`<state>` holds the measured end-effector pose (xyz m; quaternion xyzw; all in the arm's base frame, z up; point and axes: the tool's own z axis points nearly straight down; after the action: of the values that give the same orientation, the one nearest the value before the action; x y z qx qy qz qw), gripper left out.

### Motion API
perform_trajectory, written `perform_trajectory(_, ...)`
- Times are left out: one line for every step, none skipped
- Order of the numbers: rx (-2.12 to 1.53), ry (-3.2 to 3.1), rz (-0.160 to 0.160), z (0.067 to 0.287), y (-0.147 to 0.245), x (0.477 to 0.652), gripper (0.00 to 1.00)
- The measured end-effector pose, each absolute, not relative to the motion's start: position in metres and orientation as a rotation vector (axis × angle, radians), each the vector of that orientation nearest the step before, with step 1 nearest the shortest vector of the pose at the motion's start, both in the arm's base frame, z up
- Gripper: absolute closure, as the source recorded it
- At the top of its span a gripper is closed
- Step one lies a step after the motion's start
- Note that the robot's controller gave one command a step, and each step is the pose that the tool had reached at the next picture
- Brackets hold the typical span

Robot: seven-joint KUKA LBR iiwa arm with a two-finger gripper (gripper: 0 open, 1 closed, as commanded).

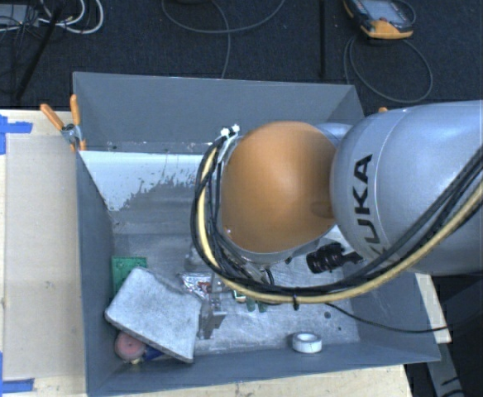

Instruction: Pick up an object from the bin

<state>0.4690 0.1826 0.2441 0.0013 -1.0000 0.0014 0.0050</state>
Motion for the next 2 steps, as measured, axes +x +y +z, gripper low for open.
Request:
perform_trajectory(-0.265,-3.122,0.006,0.0898,0.1215,0.5366,0.0)
perform_trajectory(-0.266,-3.129,0.0,0.0948,0.1228,0.5382,1.0)
